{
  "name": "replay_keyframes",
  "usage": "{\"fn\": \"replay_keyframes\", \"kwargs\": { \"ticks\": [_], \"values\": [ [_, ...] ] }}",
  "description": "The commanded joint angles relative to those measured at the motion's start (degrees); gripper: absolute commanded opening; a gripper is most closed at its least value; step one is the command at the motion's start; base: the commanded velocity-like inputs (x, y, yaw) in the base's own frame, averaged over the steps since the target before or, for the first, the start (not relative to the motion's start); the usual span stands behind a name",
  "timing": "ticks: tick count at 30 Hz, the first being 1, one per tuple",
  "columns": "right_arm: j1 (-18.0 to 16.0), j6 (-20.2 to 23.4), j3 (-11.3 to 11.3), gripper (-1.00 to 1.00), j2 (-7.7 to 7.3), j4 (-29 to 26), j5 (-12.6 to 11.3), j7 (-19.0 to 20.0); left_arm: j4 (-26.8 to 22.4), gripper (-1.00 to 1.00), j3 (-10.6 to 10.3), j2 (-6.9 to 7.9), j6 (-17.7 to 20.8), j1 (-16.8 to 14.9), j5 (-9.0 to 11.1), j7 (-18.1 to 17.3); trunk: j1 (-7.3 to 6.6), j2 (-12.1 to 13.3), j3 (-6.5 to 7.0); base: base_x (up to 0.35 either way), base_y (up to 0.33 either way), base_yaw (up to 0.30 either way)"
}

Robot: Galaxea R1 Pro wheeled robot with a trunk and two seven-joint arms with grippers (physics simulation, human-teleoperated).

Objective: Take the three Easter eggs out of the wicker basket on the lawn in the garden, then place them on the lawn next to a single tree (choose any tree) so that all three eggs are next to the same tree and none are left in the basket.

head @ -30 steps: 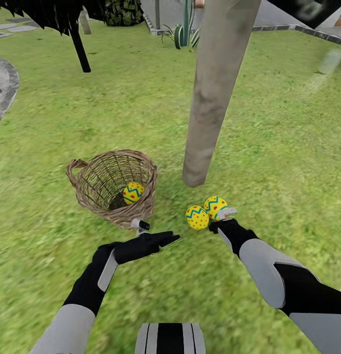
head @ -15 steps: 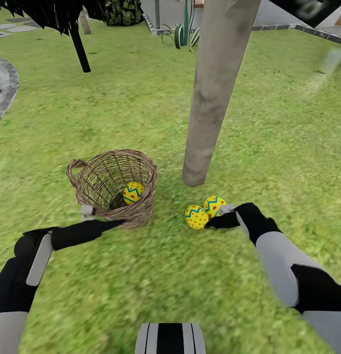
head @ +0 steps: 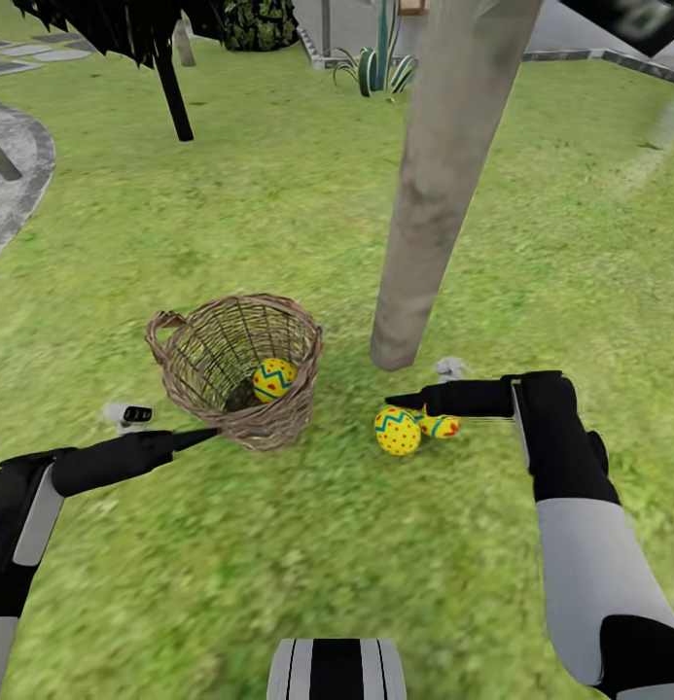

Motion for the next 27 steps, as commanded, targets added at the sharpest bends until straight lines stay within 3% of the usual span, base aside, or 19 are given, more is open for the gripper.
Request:
{"fn": "replay_keyframes", "kwargs": {
  "ticks": [1, 3, 9, 14, 17, 19, 21, 22, 24, 26, 27],
  "values": [
    [-0.01, 0.39, -0.13, 1.00, 0.87, -0.75, 0.60, 0.57, -0.01, 1.00, -0.02, 0.00, 0.60, -0.04, 0.11, -0.15, -0.01, -0.01, -0.04, 0.000, 0.000, 0.283],
    [0.01, 0.41, -0.31, 1.00, 3.06, -2.91, 0.66, 0.49, -0.03, 1.00, -0.05, 0.00, 0.61, -0.04, 0.13, -0.21, -0.01, -0.01, -0.04, 0.000, 0.000, 0.288],
    [-0.06, 0.41, -0.39, 1.00, 6.24, -6.48, 0.72, 0.01, 0.08, 1.00, -0.05, -0.06, 0.61, -0.04, 0.14, -2.09, -0.01, -0.01, -0.04, 0.000, 0.000, 0.153],
    [-0.17, 0.35, -0.41, 1.00, 8.63, -8.89, 0.56, -6.21, 0.21, 1.00, -0.14, -0.50, 0.53, -0.04, 0.06, -2.32, -0.01, -0.01, -0.04, 0.000, 0.000, 0.010],
    [-0.40, 0.34, -0.41, 1.00, 10.05, -9.19, 0.54, -7.10, 0.25, 1.00, -0.15, -0.54, 0.52, -0.04, 0.06, -2.33, -0.01, -0.01, -0.04, 0.000, 0.000, 0.000],
    [-0.67, 0.29, -0.36, 1.00, 11.02, -9.10, 0.50, -10.27, 0.29, 1.00, -0.15, -0.56, 0.52, -0.04, 0.05, -2.33, -0.01, -0.01, -0.04, 0.000, 0.000, 0.000],
    [-1.10, 0.22, -0.04, 1.00, 11.85, -8.97, 0.40, -16.16, 0.30, 1.00, -0.10, -0.60, 0.52, -0.04, 0.05, -2.33, -0.01, -0.01, -0.04, 0.000, 0.000, 0.000],
    [-1.39, 0.04, 0.98, 1.00, 12.20, -8.71, 0.25, -21.52, 0.31, 1.00, -0.08, -0.60, 0.52, -0.04, 0.05, -2.33, -0.01, -0.01, -0.04, 0.000, 0.000, 0.000],
    [-1.50, -0.22, 3.60, 1.00, 12.20, -8.10, -2.75, -26.77, 0.28, 1.00, -0.07, -0.61, 0.52, -0.04, 0.05, -2.33, -0.01, -0.01, -0.04, 0.000, 0.000, 0.000],
    [-1.54, -0.36, 5.14, 1.00, 12.20, -7.40, -7.88, -30.20, 0.26, 1.00, -0.03, -0.61, 0.52, -0.04, 0.04, -2.30, -0.01, -0.01, -0.04, 0.000, 0.000, 0.000],
    [-1.55, -0.46, 5.99, 1.00, 12.20, -7.10, -11.84, -33.53, 0.33, 1.00, 0.01, -0.59, 0.52, -0.04, -0.04, -2.19, -0.01, -0.01, -0.04, 0.000, 0.000, 0.000]
  ]
}}
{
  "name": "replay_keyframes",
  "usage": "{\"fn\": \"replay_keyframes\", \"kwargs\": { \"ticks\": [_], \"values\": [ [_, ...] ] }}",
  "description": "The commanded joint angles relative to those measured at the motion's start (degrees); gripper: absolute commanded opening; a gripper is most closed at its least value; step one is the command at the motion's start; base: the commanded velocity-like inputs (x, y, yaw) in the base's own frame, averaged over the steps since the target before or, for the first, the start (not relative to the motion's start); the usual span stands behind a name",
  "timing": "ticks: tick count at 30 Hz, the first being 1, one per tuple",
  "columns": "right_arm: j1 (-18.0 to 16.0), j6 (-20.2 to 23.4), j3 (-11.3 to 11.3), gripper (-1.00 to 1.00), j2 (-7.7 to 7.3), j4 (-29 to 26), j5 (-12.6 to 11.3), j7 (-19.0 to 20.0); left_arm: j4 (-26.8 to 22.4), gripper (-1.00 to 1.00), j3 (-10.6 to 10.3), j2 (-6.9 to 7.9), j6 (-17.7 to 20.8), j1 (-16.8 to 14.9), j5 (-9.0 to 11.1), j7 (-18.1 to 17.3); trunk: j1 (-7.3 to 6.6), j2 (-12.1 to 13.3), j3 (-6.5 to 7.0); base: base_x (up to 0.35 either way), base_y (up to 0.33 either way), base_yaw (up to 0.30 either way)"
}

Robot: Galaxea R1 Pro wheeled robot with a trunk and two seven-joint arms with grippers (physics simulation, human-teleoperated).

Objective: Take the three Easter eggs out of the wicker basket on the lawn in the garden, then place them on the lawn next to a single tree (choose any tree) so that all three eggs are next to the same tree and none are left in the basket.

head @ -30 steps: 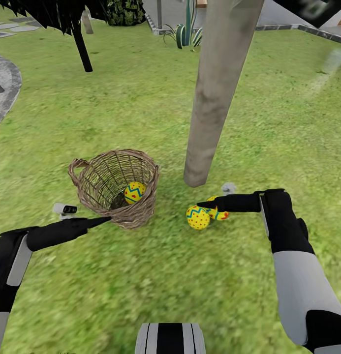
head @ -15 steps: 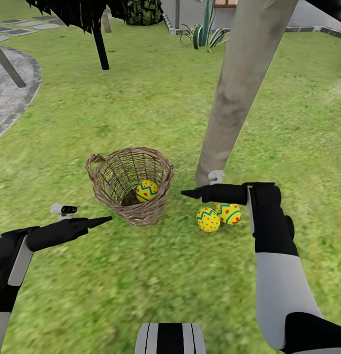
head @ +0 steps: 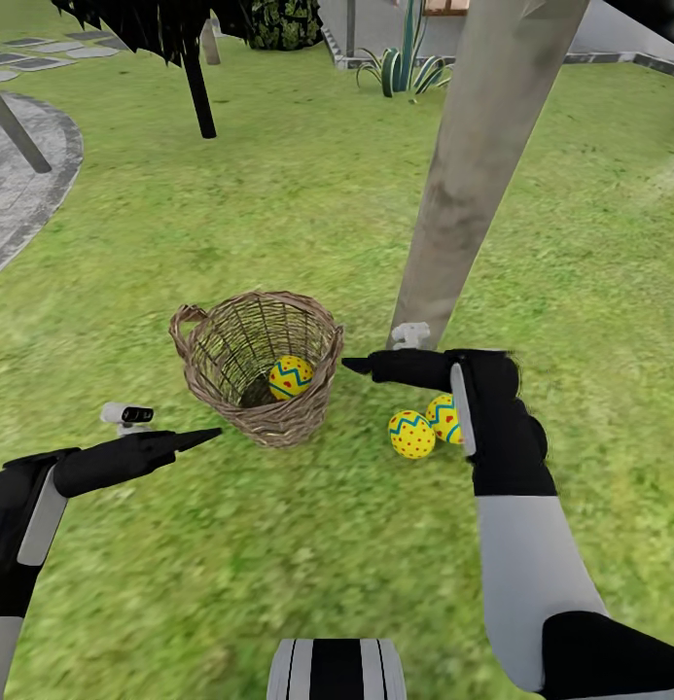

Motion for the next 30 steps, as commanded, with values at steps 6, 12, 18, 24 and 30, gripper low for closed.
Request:
{"fn": "replay_keyframes", "kwargs": {
  "ticks": [6, 12, 18, 24, 30],
  "values": [
    [0.06, -4.98, 5.83, 1.00, 0.07, 0.77, -8.81, -13.55, 1.05, 1.00, 1.81, 0.00, 0.45, -0.02, 0.02, 0.15, -0.01, -0.02, -0.04, 0.000, 0.000, 0.000],
    [0.54, -12.43, 8.10, 1.00, -0.15, 3.65, -9.27, -15.38, 1.26, 1.00, 2.02, -0.08, 0.43, -0.02, -0.06, 0.22, -0.01, -0.02, -0.04, 0.000, 0.001, 0.000],
    [0.56, -13.06, 8.24, 1.00, -0.10, 3.21, -9.22, -15.50, 1.32, 1.00, 2.03, -0.51, 0.43, -0.02, -0.16, 0.27, -0.01, -0.02, -0.04, 0.000, 0.209, 0.000],
    [0.56, -13.06, 9.51, 1.00, -0.08, 3.28, -9.16, -15.61, 4.15, 1.00, 2.10, -0.53, 0.43, -0.02, -0.09, 0.28, -0.01, -0.02, -0.04, 0.000, 0.292, 0.000],
    [0.56, -13.01, 11.35, 1.00, -0.02, 3.87, -8.97, -16.22, 4.69, 1.00, 2.40, -0.53, 0.43, -0.02, -0.08, 0.28, -0.01, -0.02, -0.04, 0.136, 0.266, 0.000]
  ]
}}
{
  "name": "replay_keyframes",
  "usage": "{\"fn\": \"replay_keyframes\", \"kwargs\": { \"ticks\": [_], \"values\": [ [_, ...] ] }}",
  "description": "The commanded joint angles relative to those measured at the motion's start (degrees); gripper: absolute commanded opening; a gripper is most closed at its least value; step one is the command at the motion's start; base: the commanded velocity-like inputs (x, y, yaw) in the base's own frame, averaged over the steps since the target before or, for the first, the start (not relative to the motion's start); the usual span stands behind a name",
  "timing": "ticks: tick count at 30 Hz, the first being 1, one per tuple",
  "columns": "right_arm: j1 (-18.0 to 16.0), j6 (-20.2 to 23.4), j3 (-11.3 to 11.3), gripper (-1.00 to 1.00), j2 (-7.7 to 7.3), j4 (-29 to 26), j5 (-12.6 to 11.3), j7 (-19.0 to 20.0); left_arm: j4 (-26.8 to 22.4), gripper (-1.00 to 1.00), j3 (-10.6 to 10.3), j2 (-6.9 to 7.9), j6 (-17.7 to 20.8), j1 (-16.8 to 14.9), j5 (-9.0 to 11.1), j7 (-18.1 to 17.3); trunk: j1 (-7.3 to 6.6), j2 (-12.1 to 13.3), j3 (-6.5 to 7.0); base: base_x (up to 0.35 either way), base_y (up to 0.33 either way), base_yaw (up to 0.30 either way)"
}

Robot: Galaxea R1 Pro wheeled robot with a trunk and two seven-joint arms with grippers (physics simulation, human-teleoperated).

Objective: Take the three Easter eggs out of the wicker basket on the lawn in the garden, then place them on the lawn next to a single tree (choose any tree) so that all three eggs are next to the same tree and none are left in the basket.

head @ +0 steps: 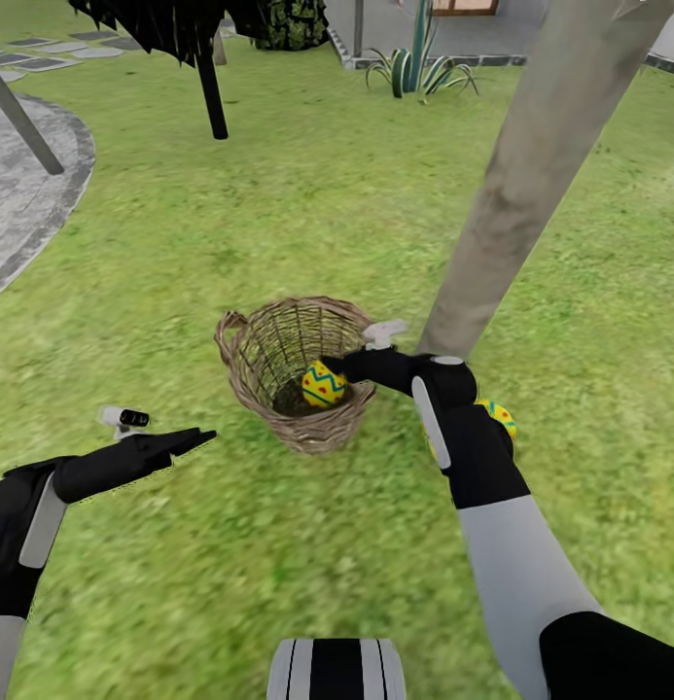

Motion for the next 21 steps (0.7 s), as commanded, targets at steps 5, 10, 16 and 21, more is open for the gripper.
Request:
{"fn": "replay_keyframes", "kwargs": {
  "ticks": [5, 10, 16, 21],
  "values": [
    [-0.04, 0.39, 0.41, 1.00, -0.02, 0.20, -0.01, -1.73, 0.09, 1.00, 1.57, -0.02, 0.60, -0.01, 0.13, -0.30, 0.01, -0.01, -0.04, 0.244, 0.221, 0.000],
    [-0.04, 0.53, 0.45, 1.00, 0.02, 0.58, -0.31, -4.92, 0.12, 1.00, 1.65, -0.01, 0.60, -0.01, 0.18, -0.33, 0.01, -0.01, -0.04, 0.123, 0.103, 0.000],
    [-0.03, 0.93, 0.79, 1.00, 0.11, 2.13, -0.25, -7.85, -0.03, 1.00, 1.92, 0.25, 0.60, -0.01, 0.27, -0.61, 0.01, -0.01, -0.04, 0.011, 0.008, 0.000],
    [-0.59, 3.24, 2.75, 1.00, 0.11, 5.79, -0.48, -15.57, 0.18, 1.00, 6.61, 0.51, 0.60, -0.01, 0.05, -0.39, 0.01, -0.01, -0.04, 0.219, 0.000, 0.000]
  ]
}}
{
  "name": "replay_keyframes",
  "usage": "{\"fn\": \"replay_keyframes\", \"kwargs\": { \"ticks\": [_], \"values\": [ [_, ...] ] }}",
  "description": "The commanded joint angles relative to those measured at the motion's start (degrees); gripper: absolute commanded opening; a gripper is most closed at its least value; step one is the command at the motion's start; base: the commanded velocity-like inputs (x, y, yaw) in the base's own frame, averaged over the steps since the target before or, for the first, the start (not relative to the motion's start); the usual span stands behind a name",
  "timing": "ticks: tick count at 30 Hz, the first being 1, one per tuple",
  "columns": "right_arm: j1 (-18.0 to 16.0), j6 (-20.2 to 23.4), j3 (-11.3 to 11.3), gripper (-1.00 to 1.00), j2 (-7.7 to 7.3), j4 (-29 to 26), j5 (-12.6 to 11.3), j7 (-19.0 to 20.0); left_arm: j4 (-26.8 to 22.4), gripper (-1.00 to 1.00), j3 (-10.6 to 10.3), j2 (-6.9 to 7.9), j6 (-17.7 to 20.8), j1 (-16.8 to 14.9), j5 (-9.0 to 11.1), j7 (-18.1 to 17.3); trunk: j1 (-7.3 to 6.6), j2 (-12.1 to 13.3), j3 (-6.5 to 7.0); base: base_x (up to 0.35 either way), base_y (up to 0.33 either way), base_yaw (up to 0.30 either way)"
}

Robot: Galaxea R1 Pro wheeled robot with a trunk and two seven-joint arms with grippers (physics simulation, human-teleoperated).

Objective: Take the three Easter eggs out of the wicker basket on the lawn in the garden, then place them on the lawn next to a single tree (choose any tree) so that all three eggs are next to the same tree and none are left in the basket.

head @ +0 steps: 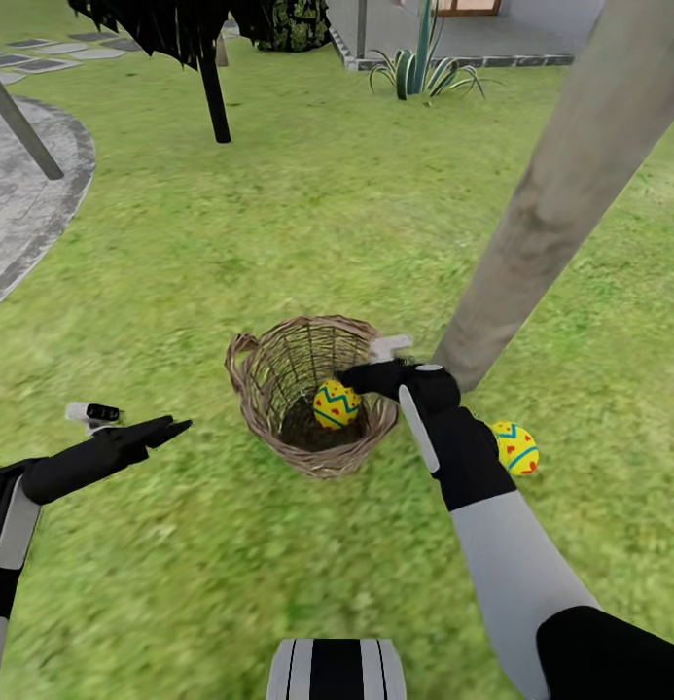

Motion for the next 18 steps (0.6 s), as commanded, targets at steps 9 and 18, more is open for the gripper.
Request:
{"fn": "replay_keyframes", "kwargs": {
  "ticks": [9, 18],
  "values": [
    [-0.76, 7.31, 8.59, 1.00, 0.01, 0.63, -0.45, -1.29, 3.89, 1.00, 11.87, 0.11, 0.26, 0.40, -0.21, -0.21, 0.02, -0.01, -0.04, 0.213, 0.000, 0.000],
    [-0.88, 10.17, 8.67, 1.00, 0.01, 0.70, -10.94, -3.67, 4.24, 1.00, 12.68, 0.05, 0.25, 0.51, -0.22, -0.20, 0.02, -0.01, -0.04, 0.006, 0.000, 0.000]
  ]
}}
